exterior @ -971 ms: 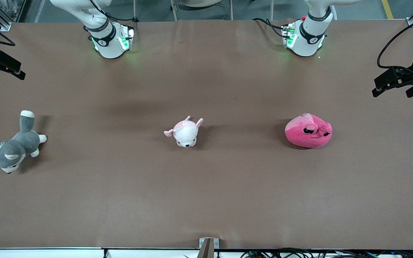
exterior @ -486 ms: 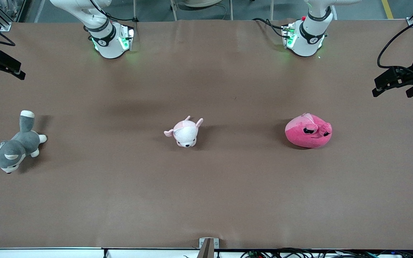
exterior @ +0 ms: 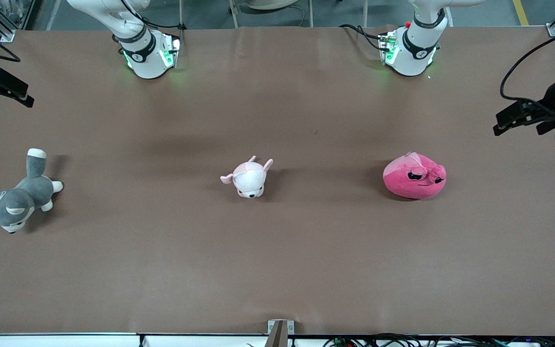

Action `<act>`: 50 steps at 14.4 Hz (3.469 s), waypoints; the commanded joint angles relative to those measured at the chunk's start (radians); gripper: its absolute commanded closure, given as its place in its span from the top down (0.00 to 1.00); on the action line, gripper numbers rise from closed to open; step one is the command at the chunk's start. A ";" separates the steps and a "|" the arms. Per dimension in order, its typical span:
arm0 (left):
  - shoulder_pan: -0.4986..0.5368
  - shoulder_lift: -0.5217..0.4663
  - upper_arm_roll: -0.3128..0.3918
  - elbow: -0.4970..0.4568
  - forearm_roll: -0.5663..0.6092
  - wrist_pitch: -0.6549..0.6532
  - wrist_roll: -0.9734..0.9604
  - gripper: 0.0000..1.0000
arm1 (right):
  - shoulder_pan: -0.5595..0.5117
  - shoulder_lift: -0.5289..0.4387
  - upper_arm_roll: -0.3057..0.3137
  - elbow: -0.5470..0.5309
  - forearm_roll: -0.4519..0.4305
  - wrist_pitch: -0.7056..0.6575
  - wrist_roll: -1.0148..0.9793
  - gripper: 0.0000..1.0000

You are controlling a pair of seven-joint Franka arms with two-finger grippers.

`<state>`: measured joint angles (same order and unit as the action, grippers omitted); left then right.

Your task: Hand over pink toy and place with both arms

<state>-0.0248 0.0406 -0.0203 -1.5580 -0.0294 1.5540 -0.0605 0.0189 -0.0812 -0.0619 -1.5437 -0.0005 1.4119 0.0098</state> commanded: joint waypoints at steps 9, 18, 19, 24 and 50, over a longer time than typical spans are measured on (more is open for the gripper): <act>-0.003 0.134 0.003 -0.214 -0.052 0.236 -0.033 1.00 | -0.001 -0.026 -0.001 -0.026 0.005 0.009 -0.007 1.00; -0.012 0.191 -0.004 -0.341 -0.053 0.408 -0.076 0.99 | -0.002 -0.017 0.001 0.002 0.004 0.007 -0.004 1.00; -0.012 0.191 -0.004 -0.352 -0.053 0.420 -0.076 0.98 | -0.004 -0.015 0.001 0.002 0.004 0.009 -0.004 1.00; -0.014 0.217 -0.006 -0.366 -0.053 0.449 -0.076 0.87 | -0.010 0.000 -0.006 0.004 0.000 0.018 0.001 1.00; -0.035 0.219 -0.292 0.094 -0.144 0.170 -0.554 0.12 | 0.284 0.204 0.005 0.008 0.283 0.211 1.135 1.00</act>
<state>-0.0582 0.2513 -0.2653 -1.5467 -0.1556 1.7653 -0.5314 0.2415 0.1319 -0.0479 -1.5315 0.2560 1.5783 1.0122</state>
